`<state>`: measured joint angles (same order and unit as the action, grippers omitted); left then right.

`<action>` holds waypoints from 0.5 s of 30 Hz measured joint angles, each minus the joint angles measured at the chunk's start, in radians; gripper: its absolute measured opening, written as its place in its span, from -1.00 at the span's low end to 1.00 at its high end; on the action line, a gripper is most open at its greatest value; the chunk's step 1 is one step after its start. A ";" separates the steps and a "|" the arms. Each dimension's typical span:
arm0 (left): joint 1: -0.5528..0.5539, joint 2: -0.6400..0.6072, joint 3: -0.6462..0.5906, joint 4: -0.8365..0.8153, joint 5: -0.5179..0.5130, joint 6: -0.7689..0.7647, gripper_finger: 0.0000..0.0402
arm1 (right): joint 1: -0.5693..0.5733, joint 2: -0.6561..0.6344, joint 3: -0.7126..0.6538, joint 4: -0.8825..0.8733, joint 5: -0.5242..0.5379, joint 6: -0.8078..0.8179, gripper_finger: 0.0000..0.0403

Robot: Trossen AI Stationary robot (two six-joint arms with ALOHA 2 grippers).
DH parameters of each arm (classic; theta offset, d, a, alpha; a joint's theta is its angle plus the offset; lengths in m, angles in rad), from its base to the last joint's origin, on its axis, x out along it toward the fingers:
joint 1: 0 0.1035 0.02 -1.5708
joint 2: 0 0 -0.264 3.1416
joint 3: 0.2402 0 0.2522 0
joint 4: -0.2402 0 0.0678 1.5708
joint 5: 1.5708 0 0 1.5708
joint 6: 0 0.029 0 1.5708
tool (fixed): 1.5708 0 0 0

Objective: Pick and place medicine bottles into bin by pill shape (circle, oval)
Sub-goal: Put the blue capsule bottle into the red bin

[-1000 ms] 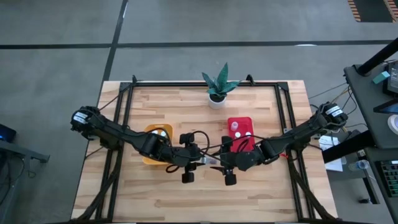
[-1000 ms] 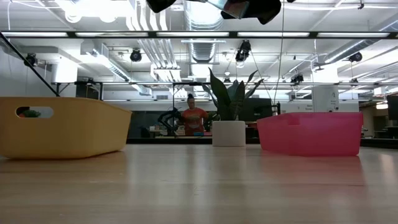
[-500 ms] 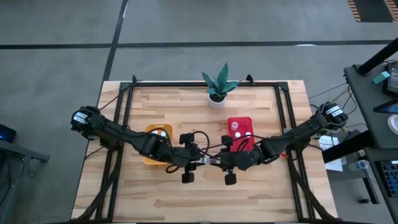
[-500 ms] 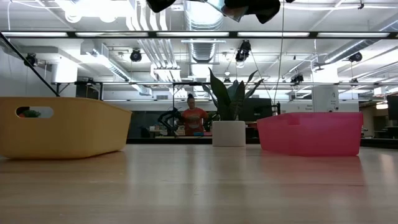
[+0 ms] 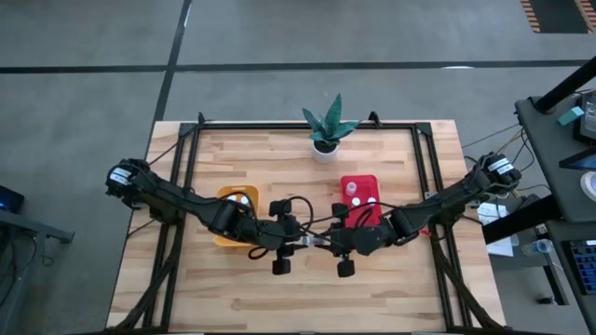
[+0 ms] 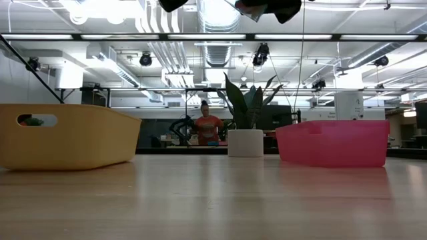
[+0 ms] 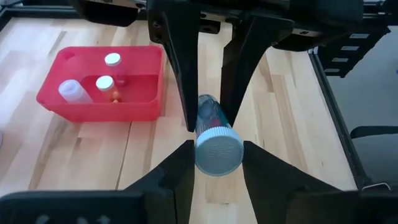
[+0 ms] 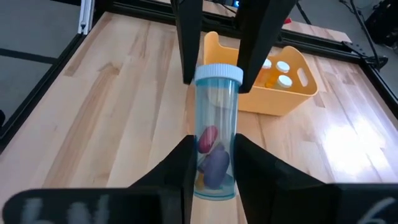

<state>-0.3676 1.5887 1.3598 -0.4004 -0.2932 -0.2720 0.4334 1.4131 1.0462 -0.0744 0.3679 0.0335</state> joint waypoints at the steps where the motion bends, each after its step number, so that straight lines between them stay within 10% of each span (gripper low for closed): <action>1: 0.000 0.000 0.000 0.000 0.000 0.009 -0.45 | 0.000 0.000 0.000 0.000 0.000 -0.001 -0.58; 15: 0.001 -0.006 -0.009 0.010 -0.036 0.097 0.06 | 0.001 -0.056 -0.011 -0.118 0.091 0.033 -0.57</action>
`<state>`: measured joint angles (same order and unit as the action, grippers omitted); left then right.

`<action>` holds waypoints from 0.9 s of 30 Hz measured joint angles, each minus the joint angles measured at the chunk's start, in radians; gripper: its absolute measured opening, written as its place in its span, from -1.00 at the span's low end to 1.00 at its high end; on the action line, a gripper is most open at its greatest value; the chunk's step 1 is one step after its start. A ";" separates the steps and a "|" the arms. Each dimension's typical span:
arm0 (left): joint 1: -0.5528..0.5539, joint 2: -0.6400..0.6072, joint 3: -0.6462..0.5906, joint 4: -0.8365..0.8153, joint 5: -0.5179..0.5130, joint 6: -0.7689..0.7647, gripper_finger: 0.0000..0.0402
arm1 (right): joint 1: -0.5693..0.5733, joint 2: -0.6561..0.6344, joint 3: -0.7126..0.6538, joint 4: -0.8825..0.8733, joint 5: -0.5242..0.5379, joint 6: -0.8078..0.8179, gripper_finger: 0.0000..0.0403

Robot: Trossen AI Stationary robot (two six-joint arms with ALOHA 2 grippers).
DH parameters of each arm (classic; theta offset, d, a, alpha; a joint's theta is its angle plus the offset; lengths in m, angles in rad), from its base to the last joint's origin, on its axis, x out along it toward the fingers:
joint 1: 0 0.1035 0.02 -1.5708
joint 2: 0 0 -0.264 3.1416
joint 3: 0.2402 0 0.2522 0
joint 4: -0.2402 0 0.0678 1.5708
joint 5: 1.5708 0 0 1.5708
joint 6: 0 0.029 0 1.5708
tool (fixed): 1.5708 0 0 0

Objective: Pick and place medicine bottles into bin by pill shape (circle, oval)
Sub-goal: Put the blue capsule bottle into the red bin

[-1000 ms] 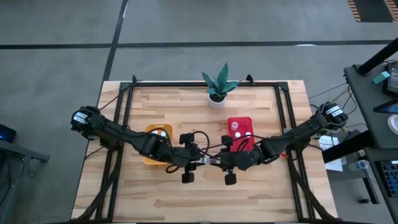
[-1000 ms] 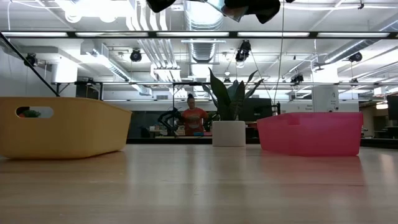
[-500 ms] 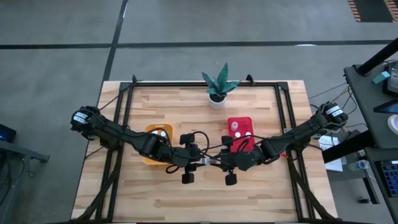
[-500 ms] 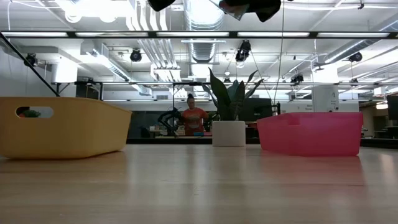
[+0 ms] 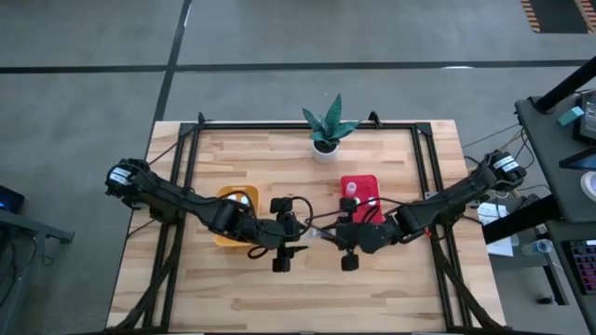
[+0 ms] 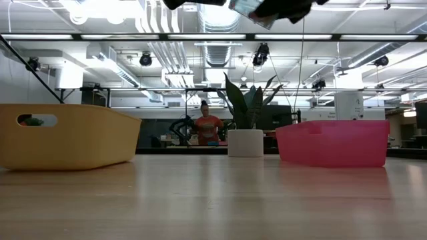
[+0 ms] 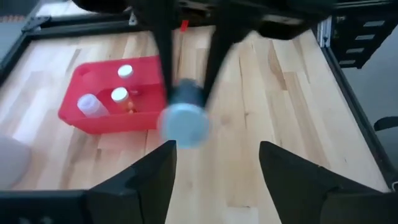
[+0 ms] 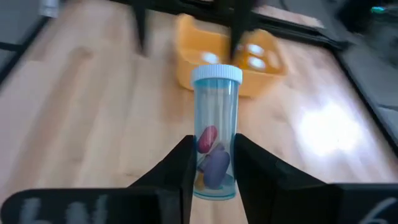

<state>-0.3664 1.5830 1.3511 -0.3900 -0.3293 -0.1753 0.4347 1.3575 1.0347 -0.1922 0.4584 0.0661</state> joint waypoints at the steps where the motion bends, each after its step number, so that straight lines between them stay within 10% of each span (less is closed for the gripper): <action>1: 0.000 -0.001 -0.002 0.008 -0.001 0.013 0.07 | 0.000 -0.015 -0.010 -0.014 0.027 0.017 -0.56; 27: 0.034 -0.032 -0.296 0.654 -0.044 0.272 0.07 | 0.044 -0.178 -0.260 0.460 0.190 -0.084 -0.55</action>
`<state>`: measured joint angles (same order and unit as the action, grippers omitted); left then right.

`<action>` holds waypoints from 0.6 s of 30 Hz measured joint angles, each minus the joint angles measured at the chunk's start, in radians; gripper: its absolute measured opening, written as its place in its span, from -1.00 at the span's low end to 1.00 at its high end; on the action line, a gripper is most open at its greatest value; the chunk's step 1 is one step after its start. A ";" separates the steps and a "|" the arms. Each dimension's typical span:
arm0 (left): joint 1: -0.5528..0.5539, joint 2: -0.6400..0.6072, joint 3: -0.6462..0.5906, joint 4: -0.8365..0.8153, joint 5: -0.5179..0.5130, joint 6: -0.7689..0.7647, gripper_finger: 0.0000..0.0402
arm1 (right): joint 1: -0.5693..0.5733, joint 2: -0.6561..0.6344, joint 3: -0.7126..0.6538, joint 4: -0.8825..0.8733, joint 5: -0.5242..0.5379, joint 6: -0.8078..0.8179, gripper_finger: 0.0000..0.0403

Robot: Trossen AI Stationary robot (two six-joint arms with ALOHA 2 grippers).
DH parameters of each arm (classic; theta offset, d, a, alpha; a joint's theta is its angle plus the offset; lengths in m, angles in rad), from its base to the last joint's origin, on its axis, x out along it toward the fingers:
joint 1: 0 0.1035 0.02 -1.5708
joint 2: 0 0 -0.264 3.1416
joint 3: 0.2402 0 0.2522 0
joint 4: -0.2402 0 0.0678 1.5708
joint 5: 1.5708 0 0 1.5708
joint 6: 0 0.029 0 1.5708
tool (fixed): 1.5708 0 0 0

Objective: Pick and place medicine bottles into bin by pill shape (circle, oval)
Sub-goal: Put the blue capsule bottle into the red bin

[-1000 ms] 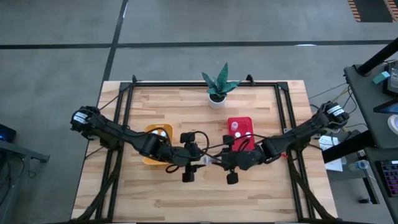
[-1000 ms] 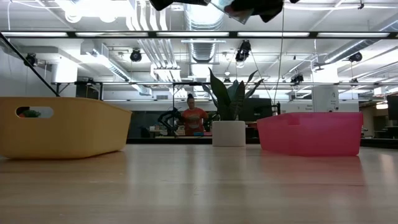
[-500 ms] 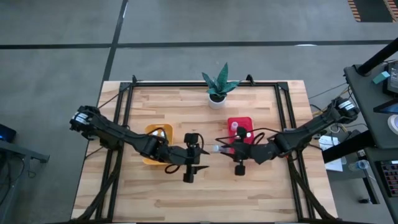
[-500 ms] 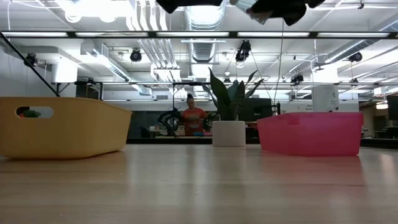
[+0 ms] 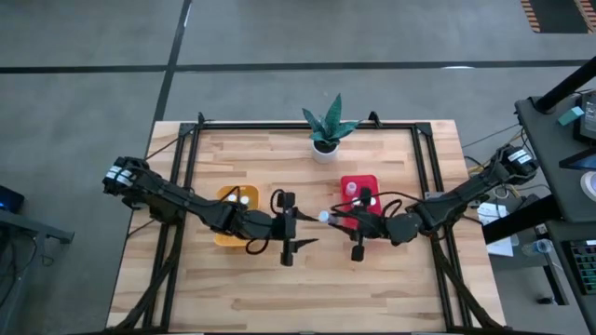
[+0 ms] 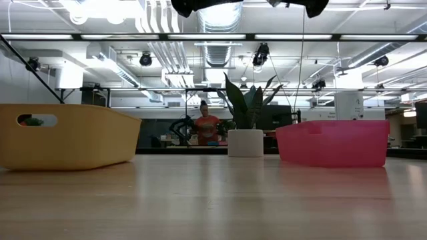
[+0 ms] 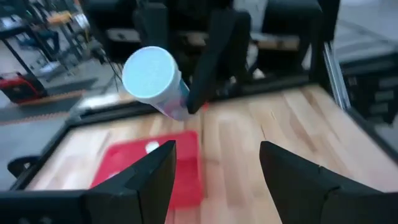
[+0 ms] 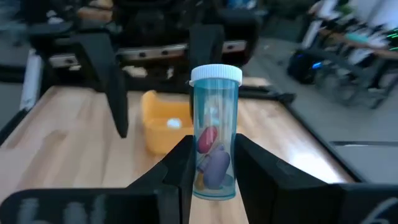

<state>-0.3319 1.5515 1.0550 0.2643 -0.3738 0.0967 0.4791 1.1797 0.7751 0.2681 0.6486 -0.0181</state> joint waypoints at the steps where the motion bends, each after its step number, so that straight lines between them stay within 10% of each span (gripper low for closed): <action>1: 0.004 -0.001 -0.010 0.036 0.000 0.000 0.07 | 0.005 0.000 -0.008 0.032 0.023 -0.013 -0.55; 18: 0.023 0.022 -0.203 0.685 0.027 0.016 0.07 | 0.038 0.013 -0.265 0.775 0.005 -0.317 -0.55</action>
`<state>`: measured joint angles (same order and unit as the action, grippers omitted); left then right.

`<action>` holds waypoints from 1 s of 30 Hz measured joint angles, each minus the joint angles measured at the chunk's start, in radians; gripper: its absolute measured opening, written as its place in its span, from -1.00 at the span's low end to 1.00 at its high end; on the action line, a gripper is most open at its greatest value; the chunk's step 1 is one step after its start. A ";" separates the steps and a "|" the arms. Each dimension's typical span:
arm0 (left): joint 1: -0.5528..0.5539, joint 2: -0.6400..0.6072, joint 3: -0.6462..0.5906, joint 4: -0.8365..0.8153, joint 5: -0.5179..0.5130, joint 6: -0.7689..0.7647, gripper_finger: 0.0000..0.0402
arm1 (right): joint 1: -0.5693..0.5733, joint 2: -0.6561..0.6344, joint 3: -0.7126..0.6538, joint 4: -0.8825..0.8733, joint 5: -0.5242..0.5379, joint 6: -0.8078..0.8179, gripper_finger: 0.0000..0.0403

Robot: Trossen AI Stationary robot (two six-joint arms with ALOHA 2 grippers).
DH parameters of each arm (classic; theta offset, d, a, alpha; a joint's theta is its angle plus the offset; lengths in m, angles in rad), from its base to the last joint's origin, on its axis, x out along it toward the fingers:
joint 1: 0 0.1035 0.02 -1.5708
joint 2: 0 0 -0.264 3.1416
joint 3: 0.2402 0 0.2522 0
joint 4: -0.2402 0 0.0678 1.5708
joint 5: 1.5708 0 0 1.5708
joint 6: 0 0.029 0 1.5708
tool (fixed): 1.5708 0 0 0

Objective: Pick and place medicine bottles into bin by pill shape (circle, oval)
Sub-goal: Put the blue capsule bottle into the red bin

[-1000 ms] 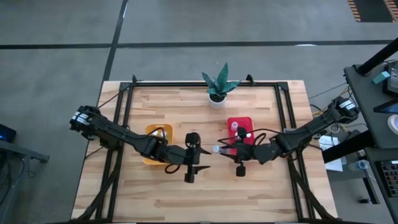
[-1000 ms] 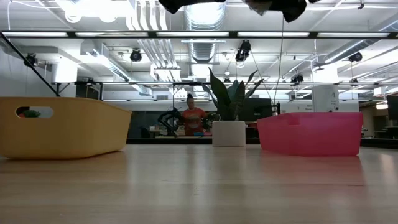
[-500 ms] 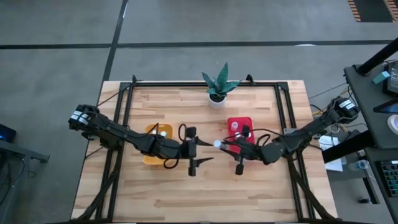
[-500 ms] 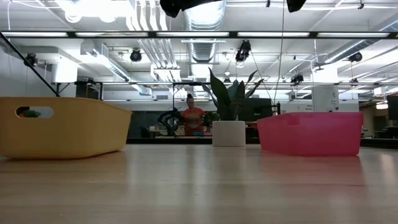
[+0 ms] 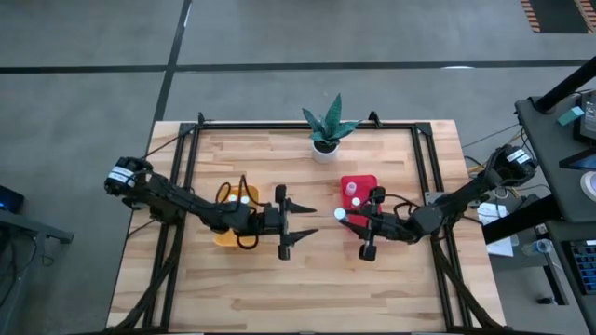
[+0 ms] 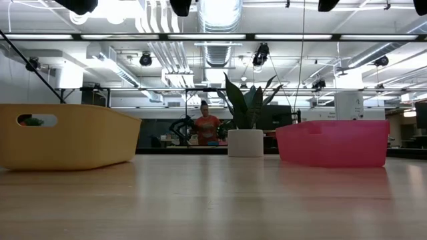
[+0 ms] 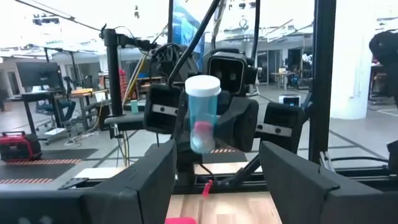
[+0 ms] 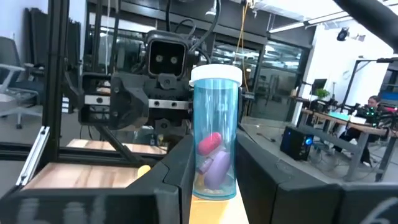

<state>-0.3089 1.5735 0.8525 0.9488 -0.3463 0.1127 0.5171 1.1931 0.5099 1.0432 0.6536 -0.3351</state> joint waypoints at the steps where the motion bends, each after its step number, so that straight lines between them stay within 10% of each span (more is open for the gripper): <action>1: 0.001 0.009 0.002 0.014 0.004 0.000 0.07 | 0.000 0.000 0.001 -0.002 0.000 0.000 -0.55; 30: 0.076 0.216 0.187 0.175 0.115 -0.001 0.07 | 0.000 0.001 0.013 -0.016 -0.003 0.009 -0.55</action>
<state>-0.2326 1.7897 1.0395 1.1233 -0.2317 0.1116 0.5167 1.1938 0.5228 1.0274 0.6510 -0.3256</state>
